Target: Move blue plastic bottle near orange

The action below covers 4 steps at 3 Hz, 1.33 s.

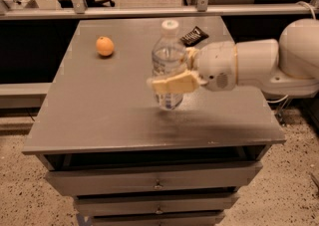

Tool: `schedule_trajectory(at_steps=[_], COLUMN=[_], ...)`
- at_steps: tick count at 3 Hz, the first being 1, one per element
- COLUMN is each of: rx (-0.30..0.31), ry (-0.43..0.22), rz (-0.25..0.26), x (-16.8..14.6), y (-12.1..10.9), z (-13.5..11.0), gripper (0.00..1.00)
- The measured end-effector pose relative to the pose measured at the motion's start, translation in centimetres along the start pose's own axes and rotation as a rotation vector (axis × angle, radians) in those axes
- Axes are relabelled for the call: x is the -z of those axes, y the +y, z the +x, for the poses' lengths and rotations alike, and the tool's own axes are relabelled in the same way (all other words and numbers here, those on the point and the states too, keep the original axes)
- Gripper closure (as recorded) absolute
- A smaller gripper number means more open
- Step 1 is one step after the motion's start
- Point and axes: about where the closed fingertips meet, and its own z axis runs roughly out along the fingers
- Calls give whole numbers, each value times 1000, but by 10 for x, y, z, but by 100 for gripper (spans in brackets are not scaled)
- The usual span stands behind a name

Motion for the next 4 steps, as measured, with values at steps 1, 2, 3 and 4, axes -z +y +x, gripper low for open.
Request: schedule_trajectory(at_steps=[1, 2, 3, 4], rx=[36, 32, 56, 103], ry=[-17, -14, -47, -97], rz=[46, 38, 37, 64], x=[18, 15, 5, -21], y=[-18, -14, -22, -56], z=[-21, -18, -26, -41], gripper=[100, 100, 100, 100])
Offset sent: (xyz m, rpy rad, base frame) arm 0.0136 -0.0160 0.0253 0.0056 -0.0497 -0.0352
